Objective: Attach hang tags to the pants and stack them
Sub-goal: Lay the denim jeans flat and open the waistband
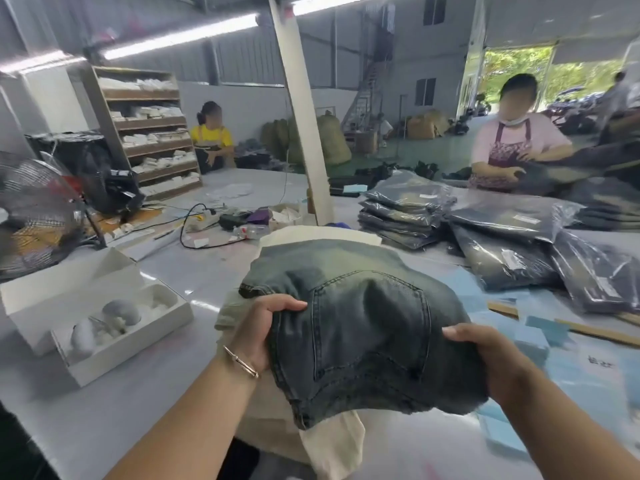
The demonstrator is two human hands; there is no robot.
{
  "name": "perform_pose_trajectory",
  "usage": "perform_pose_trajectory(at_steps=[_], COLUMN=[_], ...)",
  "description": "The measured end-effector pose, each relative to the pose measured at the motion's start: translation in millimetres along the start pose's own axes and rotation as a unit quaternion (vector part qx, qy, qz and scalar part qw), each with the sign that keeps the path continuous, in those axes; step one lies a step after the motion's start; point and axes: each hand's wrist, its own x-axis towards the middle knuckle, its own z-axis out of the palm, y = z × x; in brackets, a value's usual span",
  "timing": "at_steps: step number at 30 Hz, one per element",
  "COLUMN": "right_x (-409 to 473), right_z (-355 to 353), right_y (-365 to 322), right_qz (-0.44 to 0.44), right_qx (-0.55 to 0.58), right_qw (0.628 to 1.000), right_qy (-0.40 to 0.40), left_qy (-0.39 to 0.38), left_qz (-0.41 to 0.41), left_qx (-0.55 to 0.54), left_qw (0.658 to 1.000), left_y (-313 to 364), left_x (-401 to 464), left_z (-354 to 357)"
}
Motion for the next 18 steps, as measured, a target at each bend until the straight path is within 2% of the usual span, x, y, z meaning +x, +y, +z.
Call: perform_pose_trajectory(at_steps=[2, 4, 6, 8, 9, 10, 12, 13, 15, 17, 18], right_x=[-24, -45, -71, -98, -114, -132, -162, -178, -210, -236, -249], right_z=[-7, -18, -23, -44, -56, -65, -88, -100, -117, -141, -158], right_y=[-3, -3, 2, 31, 48, 66, 98, 109, 105, 93, 88], right_qz=[-0.024, -0.034, -0.090, -0.156, -0.143, -0.114, -0.050, -0.034, -0.020, -0.003, -0.002], right_qx=[-0.005, 0.009, 0.030, 0.086, 0.120, 0.129, 0.137, 0.129, 0.080, 0.045, 0.039], right_qw=[0.998, 0.993, 0.978, 0.950, 0.948, 0.957, 0.983, 0.988, 0.996, 0.999, 0.999], right_qy=[-0.056, -0.110, -0.188, -0.256, -0.258, -0.233, -0.108, -0.075, -0.032, 0.008, 0.028], left_qy=[-0.043, -0.030, -0.035, -0.054, -0.057, -0.060, -0.057, -0.055, -0.041, 0.017, 0.011], left_qz=[-0.002, 0.074, 0.173, 0.204, 0.228, 0.220, 0.186, 0.186, 0.168, 0.080, 0.063], left_qx=[0.032, 0.092, 0.180, 0.196, 0.228, 0.221, 0.203, 0.215, 0.181, 0.087, 0.065], left_qw=[0.999, 0.993, 0.968, 0.958, 0.945, 0.948, 0.960, 0.957, 0.968, 0.993, 0.996], left_y=[6, 13, 14, 7, 2, -4, -20, -28, -48, -69, -83], left_x=[-13, -21, -35, -48, -56, -62, -75, -84, -92, -104, -114], left_z=[22, 42, 65, 91, 105, 121, 152, 169, 196, 219, 227])
